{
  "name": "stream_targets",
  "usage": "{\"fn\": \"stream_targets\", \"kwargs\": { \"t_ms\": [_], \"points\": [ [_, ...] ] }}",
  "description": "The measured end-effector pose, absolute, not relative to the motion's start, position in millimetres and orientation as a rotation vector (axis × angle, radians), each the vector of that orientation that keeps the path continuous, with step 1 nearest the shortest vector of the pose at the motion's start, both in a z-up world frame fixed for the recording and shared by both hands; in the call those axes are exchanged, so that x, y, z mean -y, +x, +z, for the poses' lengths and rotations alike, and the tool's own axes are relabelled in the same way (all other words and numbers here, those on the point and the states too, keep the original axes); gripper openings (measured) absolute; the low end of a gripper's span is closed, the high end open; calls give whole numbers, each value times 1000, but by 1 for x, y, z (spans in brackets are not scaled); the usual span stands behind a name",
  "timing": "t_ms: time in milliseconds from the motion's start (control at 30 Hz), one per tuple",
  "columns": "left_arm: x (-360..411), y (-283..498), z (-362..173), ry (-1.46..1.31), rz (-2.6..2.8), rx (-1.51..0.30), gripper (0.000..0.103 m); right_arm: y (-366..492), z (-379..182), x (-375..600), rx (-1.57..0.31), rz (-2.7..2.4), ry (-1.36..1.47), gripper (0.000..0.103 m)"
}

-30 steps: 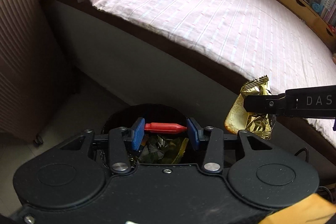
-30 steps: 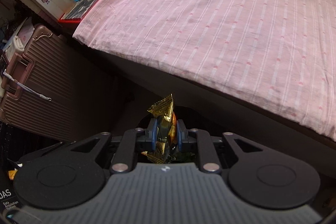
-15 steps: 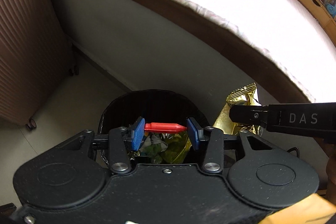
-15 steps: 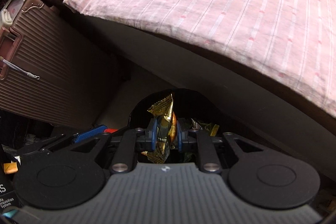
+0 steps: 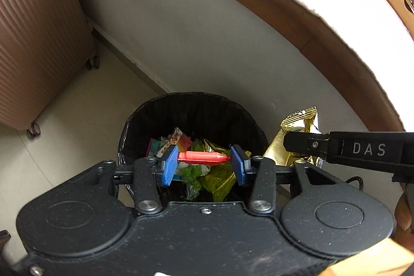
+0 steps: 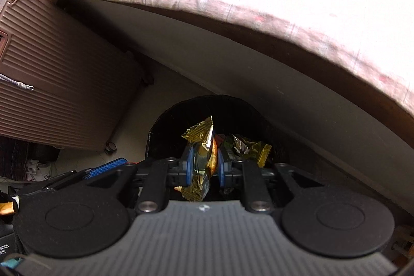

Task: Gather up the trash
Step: 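Carry the crayon and gold wrapper down to the black bin and open both tools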

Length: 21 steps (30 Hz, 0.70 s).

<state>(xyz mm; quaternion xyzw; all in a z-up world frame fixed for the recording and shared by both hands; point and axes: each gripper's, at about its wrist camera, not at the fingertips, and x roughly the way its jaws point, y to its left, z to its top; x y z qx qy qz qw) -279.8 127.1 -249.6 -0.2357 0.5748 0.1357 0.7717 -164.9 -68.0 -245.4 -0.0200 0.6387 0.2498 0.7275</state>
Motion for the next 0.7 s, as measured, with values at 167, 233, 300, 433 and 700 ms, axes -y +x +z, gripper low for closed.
{"fn": "stream_targets", "kwargs": {
  "t_ms": [167, 233, 300, 433, 700],
  "points": [
    [-125, -280, -253, -507, 308, -1254, 44, -165, -251, 68, -1425, 553, -51, 32],
    [-124, -280, -252, -509, 315, -1259, 47, -166, -251, 70, -1426, 552, -52, 36],
    [-123, -281, -252, -503, 322, -1264, 52, -167, -251, 72, -1425, 551, -46, 36],
    [-122, -284, -251, -495, 339, -1262, 61, -166, -251, 76, -1428, 547, -40, 44],
    [-121, -286, -248, -494, 369, -1264, 76, -168, -249, 86, -1412, 539, -32, 54]
  ]
}}
